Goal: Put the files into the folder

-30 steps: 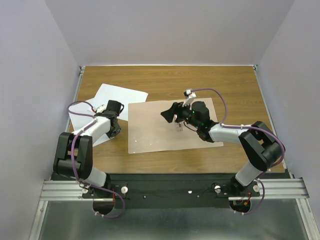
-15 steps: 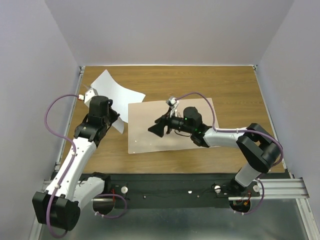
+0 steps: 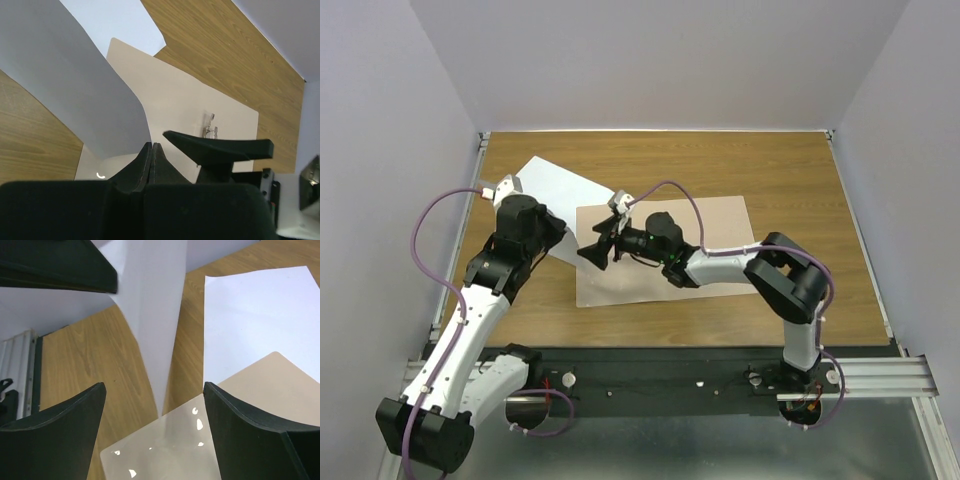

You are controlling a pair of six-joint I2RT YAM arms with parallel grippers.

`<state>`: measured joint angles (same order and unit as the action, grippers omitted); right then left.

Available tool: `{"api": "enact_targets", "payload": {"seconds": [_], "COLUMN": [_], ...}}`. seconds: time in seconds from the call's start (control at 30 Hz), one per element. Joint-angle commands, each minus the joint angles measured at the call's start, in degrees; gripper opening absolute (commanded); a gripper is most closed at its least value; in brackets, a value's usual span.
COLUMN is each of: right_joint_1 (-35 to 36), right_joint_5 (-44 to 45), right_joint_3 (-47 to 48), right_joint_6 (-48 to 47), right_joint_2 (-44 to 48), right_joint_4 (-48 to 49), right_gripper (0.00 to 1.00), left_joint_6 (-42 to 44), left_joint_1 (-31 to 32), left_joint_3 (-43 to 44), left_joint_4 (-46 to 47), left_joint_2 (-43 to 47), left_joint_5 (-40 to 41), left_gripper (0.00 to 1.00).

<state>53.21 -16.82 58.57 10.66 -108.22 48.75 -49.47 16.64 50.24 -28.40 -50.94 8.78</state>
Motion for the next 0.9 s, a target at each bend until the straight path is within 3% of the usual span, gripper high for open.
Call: {"api": "enact_targets", "payload": {"seconds": [0.0, 0.2, 0.27, 0.3, 0.33, 0.37, 0.47, 0.53, 0.57, 0.6, 0.63, 0.87], "right_joint_1": [0.5, 1.0, 1.4, 1.5, 1.5, 1.5, 1.5, 1.5, 1.5, 1.5, 1.5, -2.1], "right_joint_5": [-1.1, -3.3, -1.6, -0.3, 1.9, 3.4, 11.1, 15.8, 17.7, 19.8, 24.0, 37.9], "right_joint_3": [4.7, 10.8, 12.5, 13.0, 13.1, 12.8, 10.5, 8.9, 7.3, 6.1, 5.2, -3.5], "right_joint_6": [-2.2, -0.5, 0.8, 2.0, 3.2, 5.3, 9.5, 10.8, 11.7, 12.2, 12.5, 18.3], "right_joint_2": [-6.4, -10.3, -11.7, -12.0, -12.3, -12.3, -10.5, -9.0, -7.0, -6.1, -4.8, 7.0], "right_joint_4": [5.3, 6.7, 6.7, 6.7, 6.7, 6.8, 6.7, 6.7, 6.7, 6.7, 6.7, 0.8], "right_gripper": [0.88, 0.83, 0.67, 0.53, 0.18, 0.04, 0.01, 0.01, 0.01, 0.01, 0.01, 0.01], "left_joint_6": [-0.3, -0.2, 0.2, 0.4, 0.7, 0.9, 2.2, 3.2, 3.5, 4.0, 4.9, 6.8], "left_joint_1": [0.6, 1.1, 1.2, 1.4, 1.4, 1.5, 1.9, 2.2, 2.4, 2.5, 2.7, 3.1], "left_joint_3": [1.9, 1.5, 1.7, 1.8, 2.1, 2.8, 5.2, 6.7, 7.8, 8.4, 8.9, 12.0], "left_joint_4": [0.9, 1.5, 1.6, 1.9, 2.3, 2.4, 2.6, 2.7, 3.0, 3.4, 4.1, 6.3], "left_joint_2": [1.1, 1.5, 1.3, 1.3, 1.3, 1.2, 0.8, 0.6, 0.4, 0.3, 0.2, -0.7], "left_joint_5": [-2.6, -3.6, -4.1, -5.1, -5.5, -5.9, -6.4, -6.5, -6.7, -7.6, -8.1, -10.7], "left_gripper": [0.0, 0.0, 0.0, 0.0, 0.0, 0.0, 0.04, 0.26, 0.6, 0.87, 0.97, 0.97]}}
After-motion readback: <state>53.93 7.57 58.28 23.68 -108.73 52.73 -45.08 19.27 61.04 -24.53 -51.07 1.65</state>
